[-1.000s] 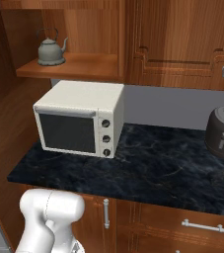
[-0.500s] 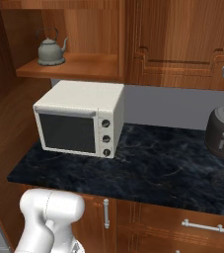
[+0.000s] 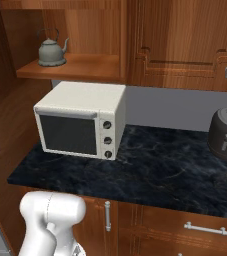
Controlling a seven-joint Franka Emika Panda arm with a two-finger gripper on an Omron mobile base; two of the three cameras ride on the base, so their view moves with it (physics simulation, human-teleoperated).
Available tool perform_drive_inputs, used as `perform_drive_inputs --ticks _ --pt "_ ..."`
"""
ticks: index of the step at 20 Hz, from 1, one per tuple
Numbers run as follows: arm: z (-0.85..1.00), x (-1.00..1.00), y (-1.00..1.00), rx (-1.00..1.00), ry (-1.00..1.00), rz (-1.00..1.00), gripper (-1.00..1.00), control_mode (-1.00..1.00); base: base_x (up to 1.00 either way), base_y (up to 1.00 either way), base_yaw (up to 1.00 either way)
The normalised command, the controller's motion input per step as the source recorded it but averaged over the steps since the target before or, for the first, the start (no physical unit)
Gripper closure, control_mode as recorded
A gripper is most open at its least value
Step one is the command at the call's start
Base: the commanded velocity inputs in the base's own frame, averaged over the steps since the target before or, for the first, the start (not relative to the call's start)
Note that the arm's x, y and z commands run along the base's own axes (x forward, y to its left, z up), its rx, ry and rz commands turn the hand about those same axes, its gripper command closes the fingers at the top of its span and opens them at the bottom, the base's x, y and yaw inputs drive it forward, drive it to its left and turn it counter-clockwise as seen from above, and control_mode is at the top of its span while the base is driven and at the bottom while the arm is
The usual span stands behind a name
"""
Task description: Open the cabinet, pick the kettle from the cabinet, and place it in the sink.
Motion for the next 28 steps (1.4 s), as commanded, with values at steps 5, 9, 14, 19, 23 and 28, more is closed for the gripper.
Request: perform_drive_inputs --ticks 5,9,14,19,23,28 --pt "0.18 -0.38 -0.42 0.12 -0.01 -0.01 -1.00 -1.00 0.00 0.00 0.00" --pt "0.23 -0.21 -0.46 0.08 0.06 -0.03 -1.00 -1.00 0.00 0.00 0.00" --pt "0.13 -0.06 -0.44 0.02 0.14 -0.03 -1.00 -1.00 0.00 0.00 0.00" --pt "-0.01 0.18 -0.35 -0.04 0.22 -0.08 -1.00 -1.00 0.00 0.00 0.00" --pt "-0.10 0.35 -0.28 -0.14 0.12 -0.06 -1.00 -1.00 0.00 0.00 0.00" --pt "-0.18 0.42 -0.22 -0.20 0.02 -0.06 -1.00 -1.00 0.00 0.00 0.00"
